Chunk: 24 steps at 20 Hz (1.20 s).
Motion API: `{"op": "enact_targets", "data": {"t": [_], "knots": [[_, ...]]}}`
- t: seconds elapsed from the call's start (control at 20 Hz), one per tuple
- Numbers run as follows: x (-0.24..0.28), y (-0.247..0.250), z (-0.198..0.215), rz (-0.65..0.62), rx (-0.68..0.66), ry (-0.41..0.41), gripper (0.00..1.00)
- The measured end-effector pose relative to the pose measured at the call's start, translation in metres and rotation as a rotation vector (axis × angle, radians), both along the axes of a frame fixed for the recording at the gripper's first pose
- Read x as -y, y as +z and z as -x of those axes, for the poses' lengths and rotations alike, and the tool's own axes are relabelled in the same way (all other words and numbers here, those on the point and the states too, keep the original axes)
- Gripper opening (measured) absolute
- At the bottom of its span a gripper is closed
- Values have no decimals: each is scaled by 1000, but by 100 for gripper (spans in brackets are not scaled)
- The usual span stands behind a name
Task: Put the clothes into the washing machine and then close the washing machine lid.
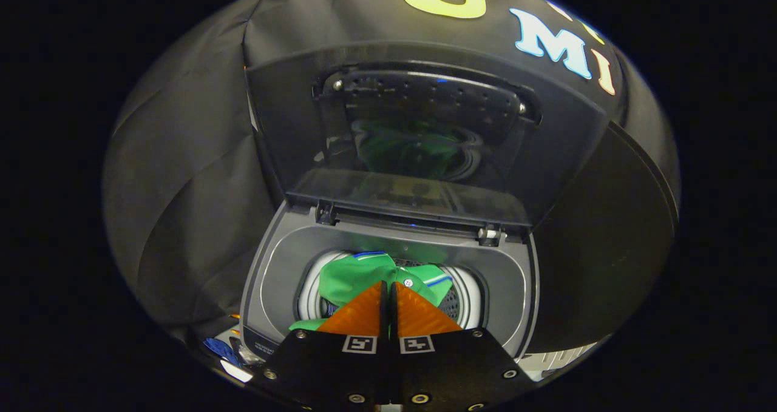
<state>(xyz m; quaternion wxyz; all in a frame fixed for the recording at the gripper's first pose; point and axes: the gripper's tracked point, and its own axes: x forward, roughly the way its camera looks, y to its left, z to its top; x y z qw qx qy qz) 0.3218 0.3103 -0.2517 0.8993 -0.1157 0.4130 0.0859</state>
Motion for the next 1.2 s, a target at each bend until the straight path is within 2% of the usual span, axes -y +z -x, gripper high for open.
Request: {"op": "enact_targets", "data": {"t": [0.3, 0.4, 0.5, 0.75, 1.0, 1.2], "knots": [[1, -26, 4, 23, -45, 28, 0], [3, -33, 5, 14, -51, 24, 0], [13, -32, 0, 70, -45, -4, 1], [8, -20, -2, 0, -16, -42, 98], [15, -11, -3, 35, 12, -52, 98], [16, 24, -12, 8, 82, -92, 98]]}}
